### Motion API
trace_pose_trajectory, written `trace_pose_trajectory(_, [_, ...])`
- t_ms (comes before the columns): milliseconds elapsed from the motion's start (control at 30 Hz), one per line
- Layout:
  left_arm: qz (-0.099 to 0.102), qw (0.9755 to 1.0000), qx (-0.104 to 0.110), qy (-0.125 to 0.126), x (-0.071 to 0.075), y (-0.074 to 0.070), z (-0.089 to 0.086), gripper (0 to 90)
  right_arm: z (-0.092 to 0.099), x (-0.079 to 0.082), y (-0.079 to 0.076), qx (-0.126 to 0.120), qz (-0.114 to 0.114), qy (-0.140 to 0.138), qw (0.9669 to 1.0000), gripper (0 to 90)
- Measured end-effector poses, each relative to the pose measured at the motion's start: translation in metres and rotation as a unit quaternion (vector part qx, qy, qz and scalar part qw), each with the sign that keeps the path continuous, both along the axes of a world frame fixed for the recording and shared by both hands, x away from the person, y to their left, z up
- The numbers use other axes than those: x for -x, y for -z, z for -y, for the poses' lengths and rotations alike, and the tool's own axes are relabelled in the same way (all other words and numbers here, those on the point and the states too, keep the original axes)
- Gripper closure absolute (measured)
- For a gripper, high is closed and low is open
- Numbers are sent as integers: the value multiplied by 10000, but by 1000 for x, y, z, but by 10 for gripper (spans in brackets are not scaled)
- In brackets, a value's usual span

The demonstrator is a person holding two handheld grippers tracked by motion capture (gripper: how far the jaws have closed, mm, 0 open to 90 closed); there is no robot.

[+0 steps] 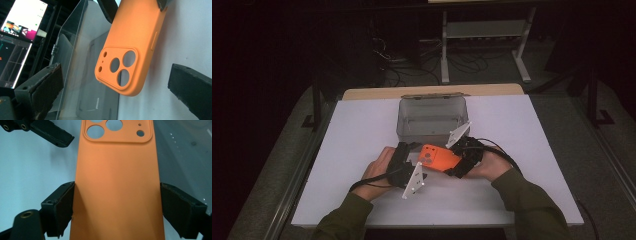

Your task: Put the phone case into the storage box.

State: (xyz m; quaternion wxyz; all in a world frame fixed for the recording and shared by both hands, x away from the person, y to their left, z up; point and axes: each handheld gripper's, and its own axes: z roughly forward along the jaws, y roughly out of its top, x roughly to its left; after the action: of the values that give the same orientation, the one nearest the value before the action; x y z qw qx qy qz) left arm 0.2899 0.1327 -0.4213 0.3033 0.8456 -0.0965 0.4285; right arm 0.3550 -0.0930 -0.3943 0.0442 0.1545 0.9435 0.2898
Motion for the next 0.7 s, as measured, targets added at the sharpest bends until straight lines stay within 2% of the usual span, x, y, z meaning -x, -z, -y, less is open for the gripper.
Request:
trace_pose_trajectory(400, [271, 9995, -159, 54, 4, 0, 1, 0, 0, 0, 0, -15, 9, 0, 10000, 157])
trace_pose_trajectory(700, [645, 9972, -352, 109, 7, 2, 3, 0, 0, -1, 0, 15, 12, 6, 10000, 157])
